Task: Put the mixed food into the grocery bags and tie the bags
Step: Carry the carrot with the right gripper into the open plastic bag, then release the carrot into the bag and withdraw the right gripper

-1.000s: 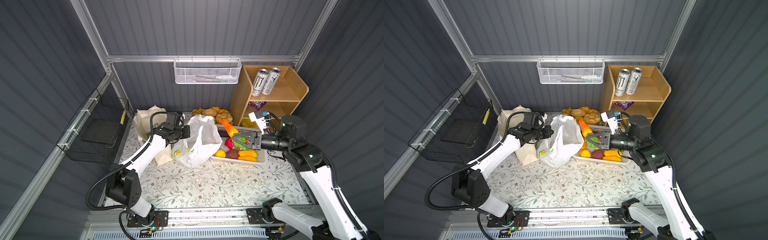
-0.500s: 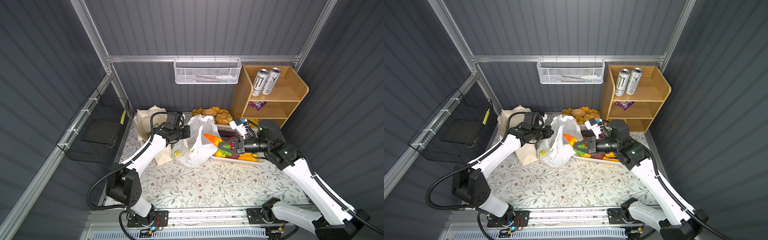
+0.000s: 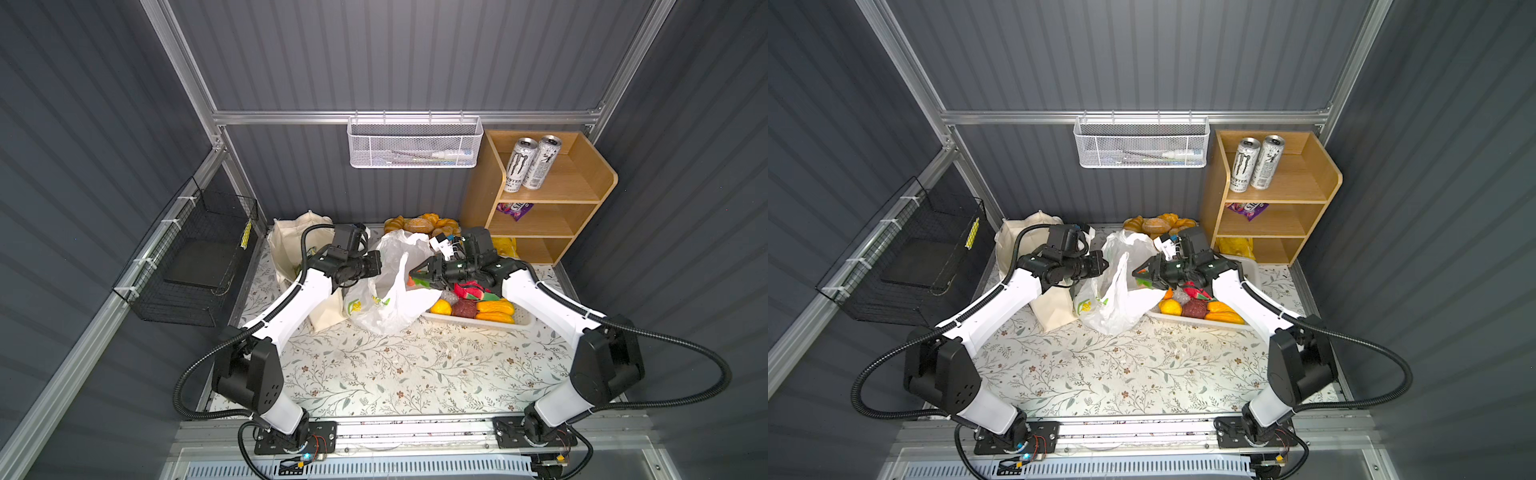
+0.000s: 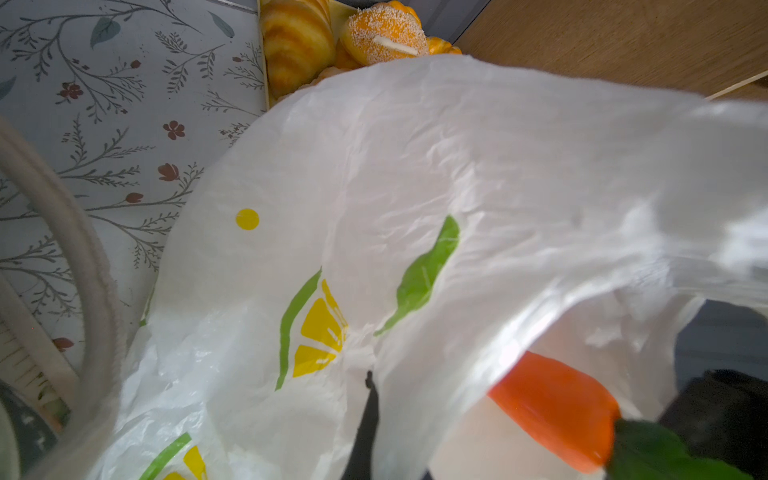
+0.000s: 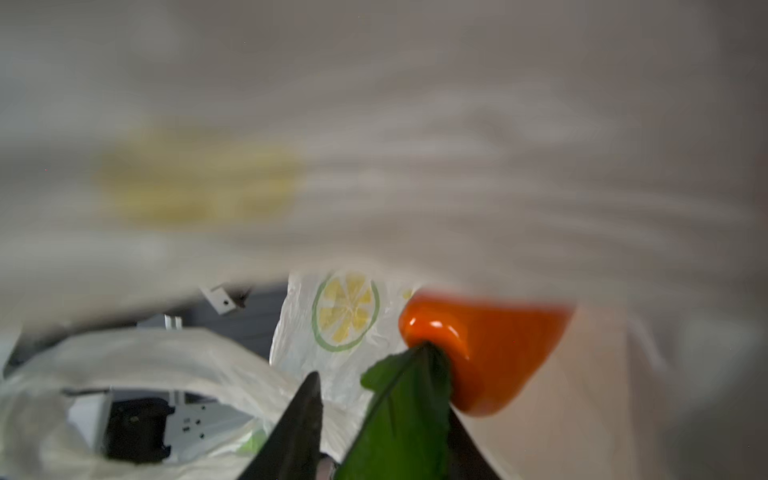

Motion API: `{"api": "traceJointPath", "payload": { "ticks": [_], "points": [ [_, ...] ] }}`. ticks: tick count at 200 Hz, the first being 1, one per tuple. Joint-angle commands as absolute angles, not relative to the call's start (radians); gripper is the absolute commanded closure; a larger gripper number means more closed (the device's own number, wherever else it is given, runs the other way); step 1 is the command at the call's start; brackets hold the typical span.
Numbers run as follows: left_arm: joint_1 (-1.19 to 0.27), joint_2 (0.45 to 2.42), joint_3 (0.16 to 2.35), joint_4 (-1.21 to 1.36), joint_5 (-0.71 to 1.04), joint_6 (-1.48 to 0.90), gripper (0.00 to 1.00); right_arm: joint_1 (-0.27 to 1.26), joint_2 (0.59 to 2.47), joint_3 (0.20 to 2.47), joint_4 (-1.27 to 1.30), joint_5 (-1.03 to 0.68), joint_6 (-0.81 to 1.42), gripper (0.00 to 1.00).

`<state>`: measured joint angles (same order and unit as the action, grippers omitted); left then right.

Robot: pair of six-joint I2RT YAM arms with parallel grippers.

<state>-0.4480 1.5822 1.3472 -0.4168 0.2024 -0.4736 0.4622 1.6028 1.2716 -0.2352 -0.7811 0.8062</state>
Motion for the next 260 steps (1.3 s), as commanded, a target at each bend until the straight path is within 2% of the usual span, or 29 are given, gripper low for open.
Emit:
{"api": "traceJointPath", "payload": {
  "ticks": [1,19,54,83,114,149,191,230,260],
  "points": [
    [-0.444,1.568,1.364,-0.408,0.22,-0.486,1.0,0.46,1.577,1.359,-0.326,-0.753,0.73,0.42],
    [-0.444,1.565,1.368,-0.409,0.216,-0.485,1.0,0.45,1.519,1.365,-0.424,-0.756,0.667,0.35],
    [-0.444,1.562,1.371,-0.408,0.205,-0.482,1.0,0.403,1.311,1.242,-0.499,-0.764,0.633,0.29],
    [-0.445,1.572,1.38,-0.41,0.206,-0.482,1.0,0.354,1.187,1.161,-0.481,-0.752,0.679,0.28],
    [-0.445,1.563,1.383,-0.41,0.2,-0.481,1.0,0.275,1.128,1.092,-0.462,-0.635,0.739,0.27],
    [-0.445,1.566,1.382,-0.409,0.212,-0.487,1.0,0.229,1.237,1.07,-0.337,-0.539,0.872,0.26],
    [-0.445,1.56,1.362,-0.382,0.219,-0.502,1.0,0.291,1.451,1.096,-0.073,-0.415,1.166,0.23],
    [-0.445,1.546,1.362,-0.382,0.224,-0.5,1.0,0.406,1.581,1.303,-0.245,-0.048,1.169,0.19],
    [-0.445,1.534,1.358,-0.376,0.226,-0.496,1.0,0.415,1.655,1.368,-0.265,0.045,1.17,0.18]
  ]
}}
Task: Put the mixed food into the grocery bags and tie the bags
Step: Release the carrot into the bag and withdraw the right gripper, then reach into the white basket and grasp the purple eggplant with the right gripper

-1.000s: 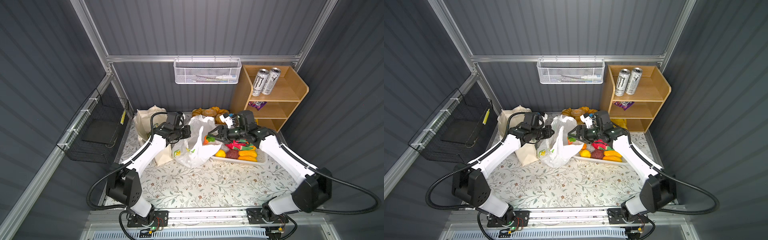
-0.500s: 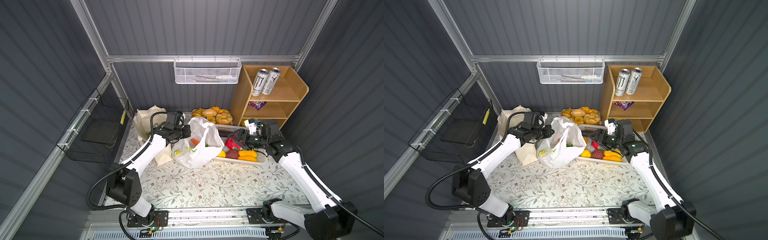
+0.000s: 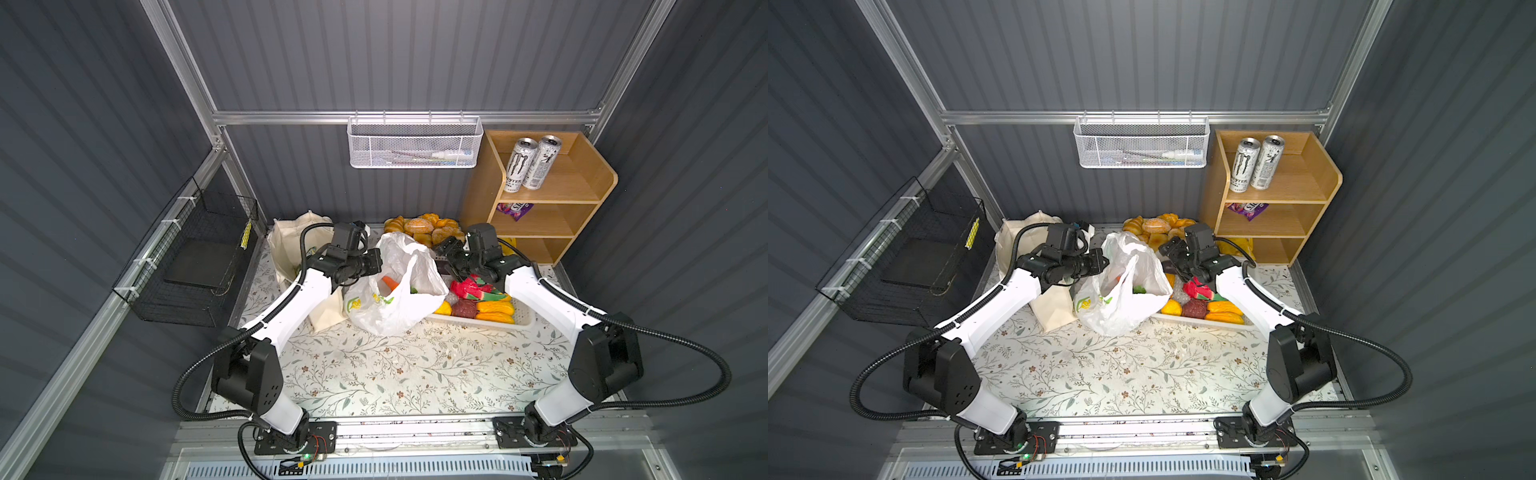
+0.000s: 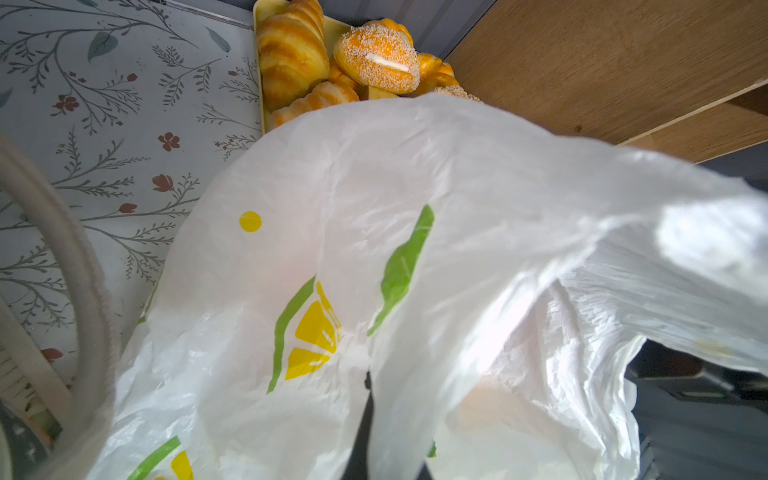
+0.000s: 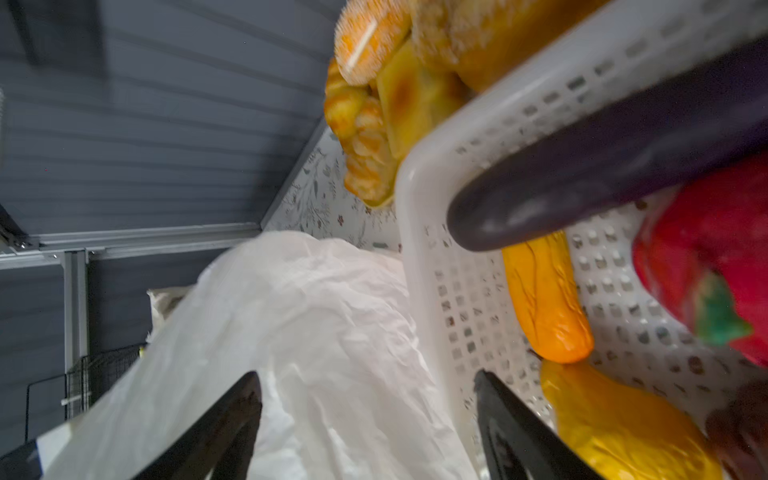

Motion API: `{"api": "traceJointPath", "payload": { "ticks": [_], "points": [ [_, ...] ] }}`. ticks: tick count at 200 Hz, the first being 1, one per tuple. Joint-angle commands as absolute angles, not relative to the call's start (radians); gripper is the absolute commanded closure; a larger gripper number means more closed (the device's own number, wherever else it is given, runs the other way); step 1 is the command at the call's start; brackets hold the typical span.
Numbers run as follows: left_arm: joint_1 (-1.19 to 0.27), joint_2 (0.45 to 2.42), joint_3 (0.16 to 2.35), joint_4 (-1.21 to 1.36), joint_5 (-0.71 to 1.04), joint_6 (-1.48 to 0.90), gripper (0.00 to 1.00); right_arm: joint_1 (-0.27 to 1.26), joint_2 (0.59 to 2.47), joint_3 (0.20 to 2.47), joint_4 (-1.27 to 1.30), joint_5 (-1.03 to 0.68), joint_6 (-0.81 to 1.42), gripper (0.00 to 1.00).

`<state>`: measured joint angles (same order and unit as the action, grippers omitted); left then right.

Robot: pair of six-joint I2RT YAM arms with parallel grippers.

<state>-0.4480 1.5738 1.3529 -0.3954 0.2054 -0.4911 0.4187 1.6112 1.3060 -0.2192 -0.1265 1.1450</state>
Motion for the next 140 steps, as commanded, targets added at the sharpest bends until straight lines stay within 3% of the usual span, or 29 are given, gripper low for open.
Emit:
{"api": "traceJointPath", "payload": {
  "ticks": [1,77,140],
  "points": [
    [-0.445,1.535,1.358,-0.376,0.226,-0.496,1.0,0.414,1.658,1.371,-0.265,0.044,1.17,0.18],
    [-0.437,1.518,1.356,-0.414,0.188,-0.462,1.0,0.388,1.847,1.392,-0.263,-0.149,1.169,0.16],
    [-0.434,1.511,1.345,-0.421,0.175,-0.468,1.0,0.349,1.878,1.337,-0.212,-0.138,1.17,0.15]
  ]
}}
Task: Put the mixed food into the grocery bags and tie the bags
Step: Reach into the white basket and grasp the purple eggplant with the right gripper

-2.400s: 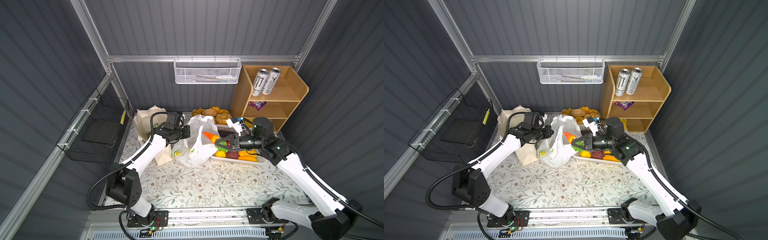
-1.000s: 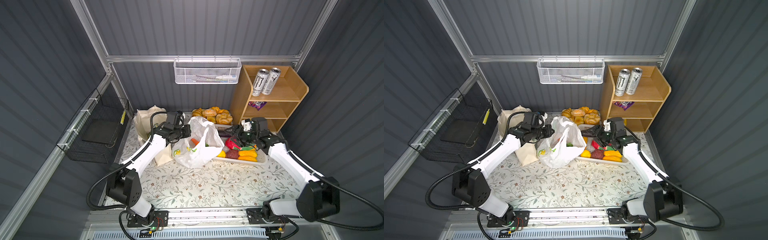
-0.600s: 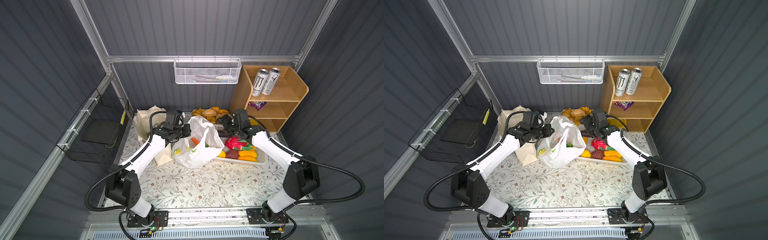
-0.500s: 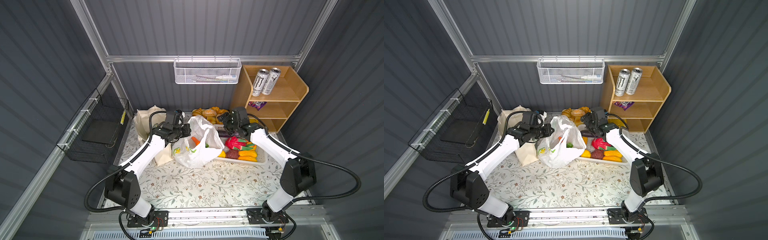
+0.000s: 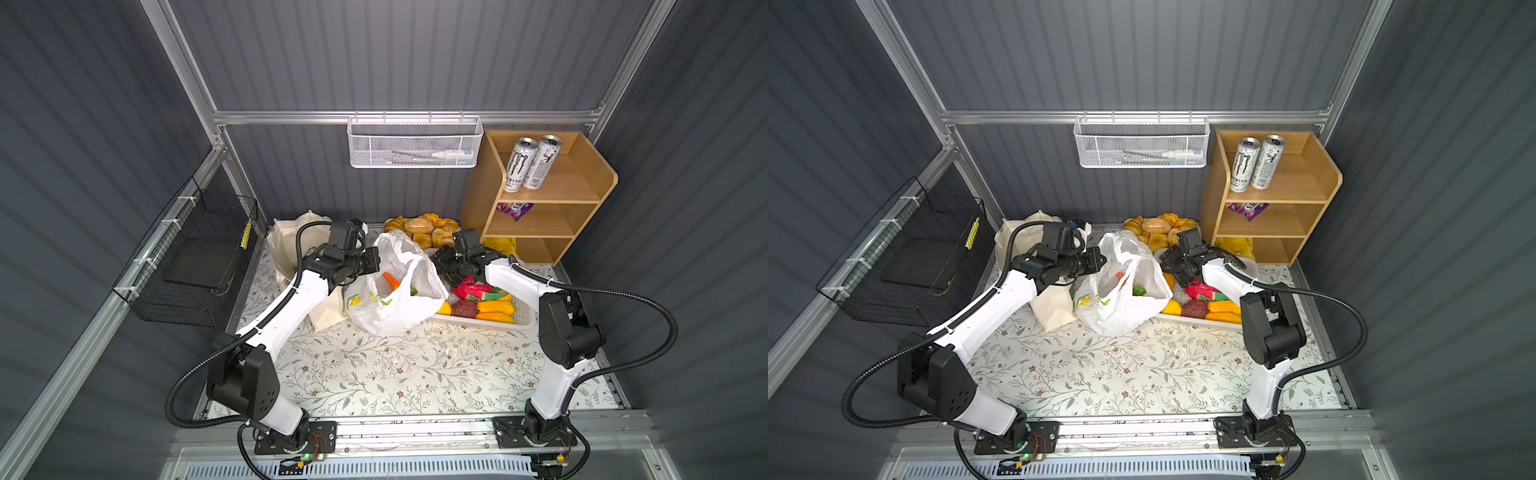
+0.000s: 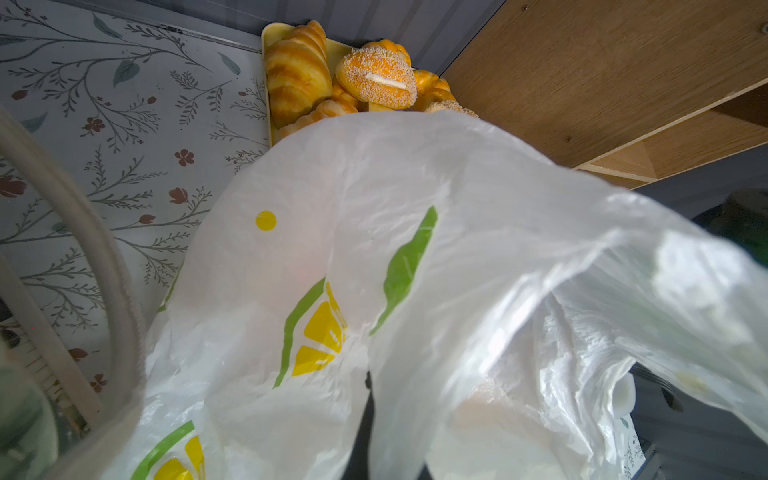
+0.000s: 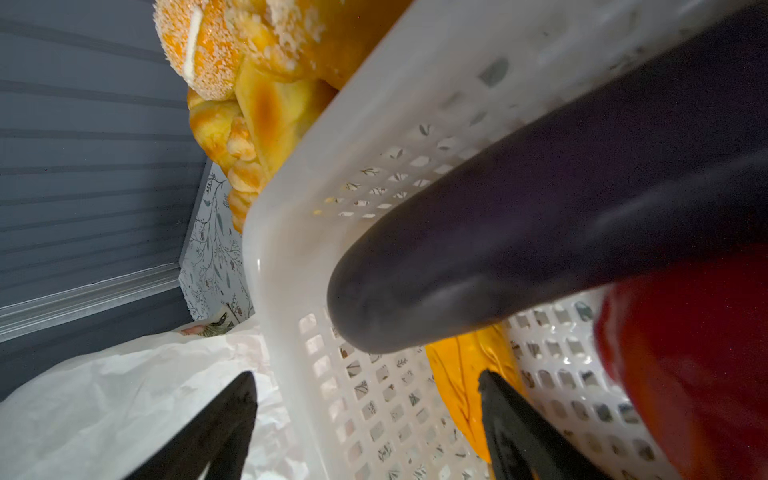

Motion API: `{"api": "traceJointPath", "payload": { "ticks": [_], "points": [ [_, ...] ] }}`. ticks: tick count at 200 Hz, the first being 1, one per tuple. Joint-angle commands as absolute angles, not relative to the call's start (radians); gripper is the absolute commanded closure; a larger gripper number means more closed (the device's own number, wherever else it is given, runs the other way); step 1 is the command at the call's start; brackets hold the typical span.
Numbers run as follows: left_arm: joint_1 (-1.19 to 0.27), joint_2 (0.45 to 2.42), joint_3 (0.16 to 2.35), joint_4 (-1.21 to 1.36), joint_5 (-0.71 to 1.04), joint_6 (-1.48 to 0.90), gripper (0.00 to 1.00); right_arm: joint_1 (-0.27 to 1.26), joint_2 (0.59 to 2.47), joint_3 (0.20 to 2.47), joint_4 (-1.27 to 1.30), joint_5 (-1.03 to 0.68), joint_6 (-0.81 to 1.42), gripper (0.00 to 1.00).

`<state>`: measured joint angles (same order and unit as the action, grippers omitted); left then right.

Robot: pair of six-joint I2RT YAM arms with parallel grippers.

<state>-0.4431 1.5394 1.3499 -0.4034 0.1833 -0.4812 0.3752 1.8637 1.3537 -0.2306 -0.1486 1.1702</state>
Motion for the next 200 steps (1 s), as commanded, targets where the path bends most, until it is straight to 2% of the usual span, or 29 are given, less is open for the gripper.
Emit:
{"api": "traceJointPath", "payload": {
  "ticks": [1,65,120,156,175,200],
  "points": [
    [-0.434,1.511,1.345,-0.421,0.175,-0.468,1.0,0.348,1.879,1.337,-0.211,-0.138,1.169,0.15],
    [-0.434,1.53,1.356,-0.419,0.181,-0.482,1.0,0.329,1.943,1.412,-0.258,-0.153,1.17,0.16],
    [-0.434,1.517,1.344,-0.422,0.172,-0.484,1.0,0.382,1.945,1.491,-0.366,-0.073,1.176,0.15],
    [-0.434,1.513,1.346,-0.436,0.162,-0.47,1.0,0.389,1.852,1.444,-0.313,-0.057,1.159,0.15],
    [-0.433,1.522,1.356,-0.438,0.171,-0.468,1.0,0.353,1.795,1.397,-0.269,-0.125,1.039,0.17],
    [-0.434,1.532,1.361,-0.431,0.179,-0.469,1.0,0.311,1.746,1.449,-0.379,-0.17,0.756,0.18]
  ]
}}
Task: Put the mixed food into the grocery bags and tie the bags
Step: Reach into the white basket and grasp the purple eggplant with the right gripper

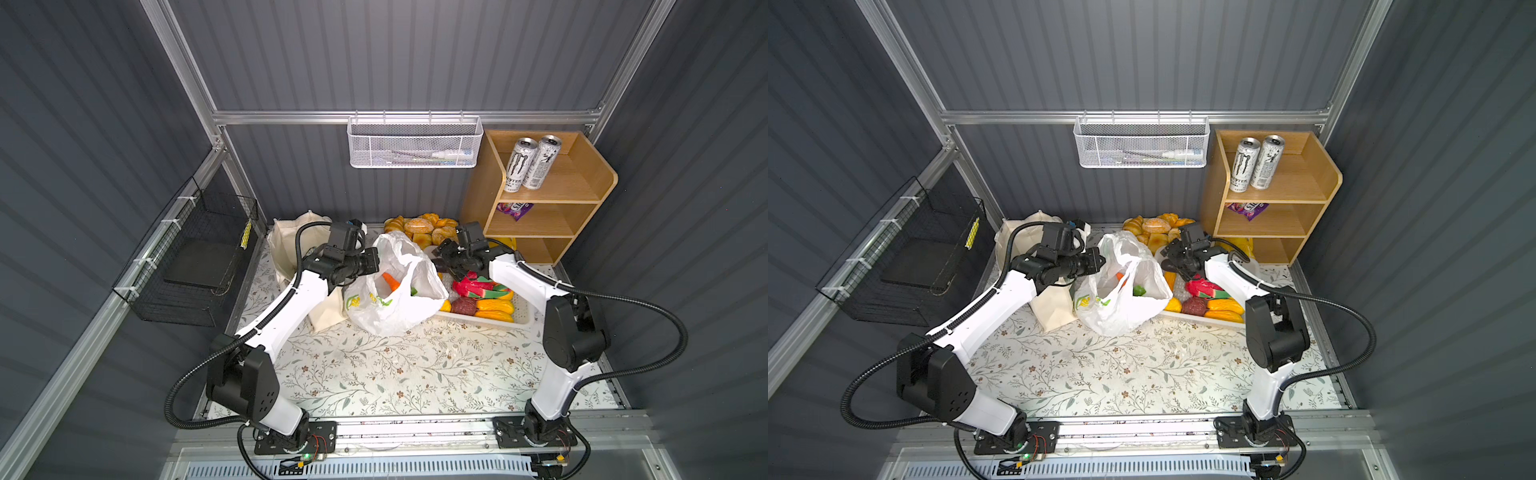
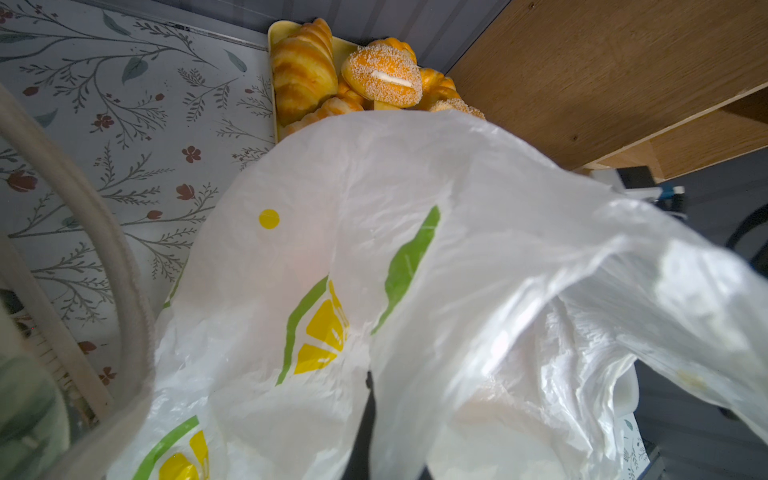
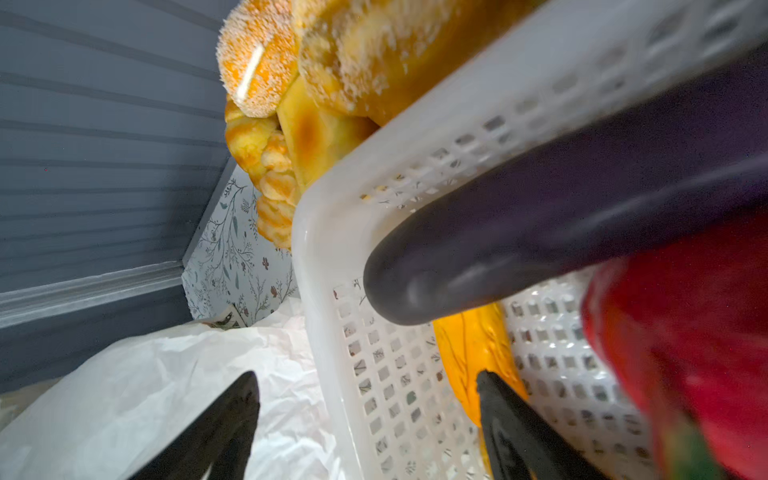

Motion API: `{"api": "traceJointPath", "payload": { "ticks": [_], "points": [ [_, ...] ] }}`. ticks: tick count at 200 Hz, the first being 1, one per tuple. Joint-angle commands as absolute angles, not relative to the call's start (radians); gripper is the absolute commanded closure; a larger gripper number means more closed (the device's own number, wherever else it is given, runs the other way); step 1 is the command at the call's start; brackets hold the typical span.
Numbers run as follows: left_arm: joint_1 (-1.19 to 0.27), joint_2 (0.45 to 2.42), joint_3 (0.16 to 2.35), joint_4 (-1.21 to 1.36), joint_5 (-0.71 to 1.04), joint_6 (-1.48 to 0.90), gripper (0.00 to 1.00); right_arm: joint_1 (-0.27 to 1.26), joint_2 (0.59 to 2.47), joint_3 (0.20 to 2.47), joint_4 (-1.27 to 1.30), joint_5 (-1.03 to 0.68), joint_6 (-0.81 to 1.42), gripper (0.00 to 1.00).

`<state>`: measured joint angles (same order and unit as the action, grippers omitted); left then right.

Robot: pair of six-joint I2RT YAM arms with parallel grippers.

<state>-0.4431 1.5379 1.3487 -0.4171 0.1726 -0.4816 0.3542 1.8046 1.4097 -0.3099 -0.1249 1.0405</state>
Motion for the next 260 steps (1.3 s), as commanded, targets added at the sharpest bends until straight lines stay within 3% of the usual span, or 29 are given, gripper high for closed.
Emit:
{"api": "traceJointPath", "payload": {
  "ticks": [1,48,95,146,186,260],
  "points": [
    [-0.434,1.532,1.361,-0.432,0.179,-0.468,1.0,0.31,1.745,1.452,-0.381,-0.171,0.742,0.18],
    [-0.433,1.543,1.361,-0.431,0.182,-0.464,1.0,0.29,1.805,1.701,-0.759,-0.144,0.022,0.2],
    [-0.433,1.56,1.374,-0.432,0.197,-0.468,1.0,0.341,1.855,1.645,-0.765,0.045,-0.311,0.23],
    [-0.433,1.558,1.382,-0.443,0.19,-0.465,1.0,0.357,1.887,1.586,-0.649,0.117,-0.376,0.23],
    [-0.433,1.562,1.382,-0.44,0.192,-0.475,1.0,0.368,1.945,1.626,-0.631,0.164,-0.42,0.18],
    [-0.433,1.557,1.387,-0.444,0.19,-0.476,1.0,0.37,2.052,1.676,-0.635,0.15,-0.448,0.18]
  ]
}}
